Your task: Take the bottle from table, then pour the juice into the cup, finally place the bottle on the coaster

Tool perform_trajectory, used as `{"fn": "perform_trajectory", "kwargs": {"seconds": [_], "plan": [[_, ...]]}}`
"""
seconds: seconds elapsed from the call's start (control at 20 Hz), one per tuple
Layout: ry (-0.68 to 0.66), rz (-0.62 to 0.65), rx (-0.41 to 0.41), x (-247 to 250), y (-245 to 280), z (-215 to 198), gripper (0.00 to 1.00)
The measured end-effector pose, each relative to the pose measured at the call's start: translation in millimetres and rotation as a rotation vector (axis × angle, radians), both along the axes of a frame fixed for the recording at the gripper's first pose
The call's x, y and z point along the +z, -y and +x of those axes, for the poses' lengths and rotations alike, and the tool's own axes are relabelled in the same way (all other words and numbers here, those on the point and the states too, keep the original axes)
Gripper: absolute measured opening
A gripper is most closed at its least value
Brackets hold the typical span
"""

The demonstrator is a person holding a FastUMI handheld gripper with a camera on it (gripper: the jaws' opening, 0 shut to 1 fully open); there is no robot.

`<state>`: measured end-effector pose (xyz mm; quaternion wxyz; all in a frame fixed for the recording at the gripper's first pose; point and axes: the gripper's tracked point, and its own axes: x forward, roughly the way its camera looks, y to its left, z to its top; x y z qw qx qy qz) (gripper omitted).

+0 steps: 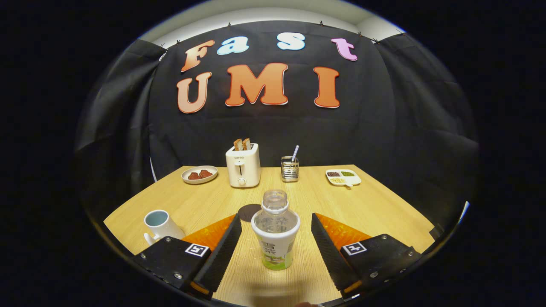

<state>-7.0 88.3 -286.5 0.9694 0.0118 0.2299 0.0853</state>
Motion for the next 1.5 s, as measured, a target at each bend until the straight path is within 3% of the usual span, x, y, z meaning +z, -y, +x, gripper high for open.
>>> {"fn": "perform_trajectory", "kwargs": {"seconds": [0.7,0.8,1.0,1.2,1.5], "plan": [[-0.169,-0.011,0.015,-71,-13,4,0.98],[-0.177,-0.011,0.011,-73,-15,8,0.94],[-0.194,-0.040,0.015,-75,-17,10,0.66],[-0.213,-0.128,0.028,-69,-22,13,0.57],[-0.173,-0.229,0.098,-36,-64,17,0.57]]}}
